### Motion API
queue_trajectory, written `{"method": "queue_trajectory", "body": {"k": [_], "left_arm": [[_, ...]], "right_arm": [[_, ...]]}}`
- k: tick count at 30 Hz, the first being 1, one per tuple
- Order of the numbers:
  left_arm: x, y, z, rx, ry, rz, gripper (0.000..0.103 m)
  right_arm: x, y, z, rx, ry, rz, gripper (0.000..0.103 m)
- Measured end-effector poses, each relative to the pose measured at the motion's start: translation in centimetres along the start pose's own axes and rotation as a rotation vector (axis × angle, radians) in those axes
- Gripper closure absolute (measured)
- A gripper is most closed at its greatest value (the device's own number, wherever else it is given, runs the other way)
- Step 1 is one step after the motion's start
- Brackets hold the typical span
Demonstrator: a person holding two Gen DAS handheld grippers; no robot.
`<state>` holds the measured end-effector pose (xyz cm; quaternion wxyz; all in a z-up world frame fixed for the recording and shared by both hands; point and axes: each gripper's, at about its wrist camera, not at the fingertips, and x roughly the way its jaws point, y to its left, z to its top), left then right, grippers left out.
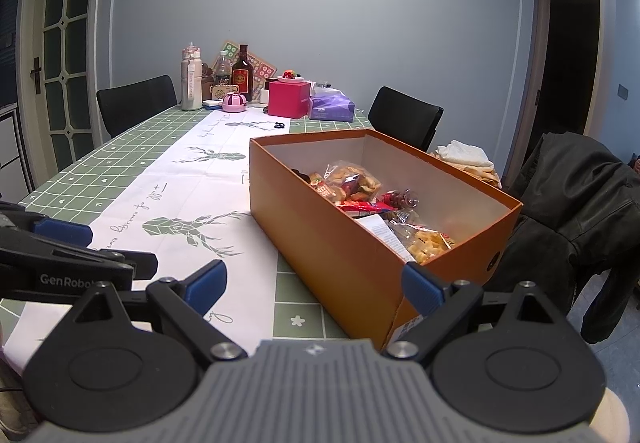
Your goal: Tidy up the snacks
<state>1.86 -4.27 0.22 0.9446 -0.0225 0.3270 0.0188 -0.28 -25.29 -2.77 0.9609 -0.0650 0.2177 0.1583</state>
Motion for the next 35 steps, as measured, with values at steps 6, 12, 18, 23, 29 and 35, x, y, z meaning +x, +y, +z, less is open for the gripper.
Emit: {"method": "queue_trajectory", "body": {"k": [6,12,18,23,29,35], "left_arm": [[-0.1,-0.1,0.04,-0.001,-0.002,-0.004,0.013],[-0.2,-0.47,0.07,0.005,-0.001,-0.003,0.013],[-0.15,-0.49,0.12,0.006,-0.002,-0.002,0.013],[-0.23,-0.51,0.09,0.015,-0.011,0.0,0.013],[-0.33,-0.47,0.05,0.018,-0.013,-0.003,0.013],[-0.49,-0.51,0.08,0.016,-0.018,-0.006,0.013]], "right_arm": [[0.1,-0.13,0.0,-0.005,0.01,0.001,0.01],[0.31,-0.4,0.06,0.001,0.02,-0.003,0.01],[0.23,-0.39,0.01,-0.004,0.02,0.001,0.01],[0.36,-0.32,0.01,-0.008,0.024,0.005,0.009],[0.35,-0.32,-0.06,-0.009,0.024,0.008,0.009],[0.39,-0.3,-0.08,-0.007,0.027,0.01,0.009]]}}
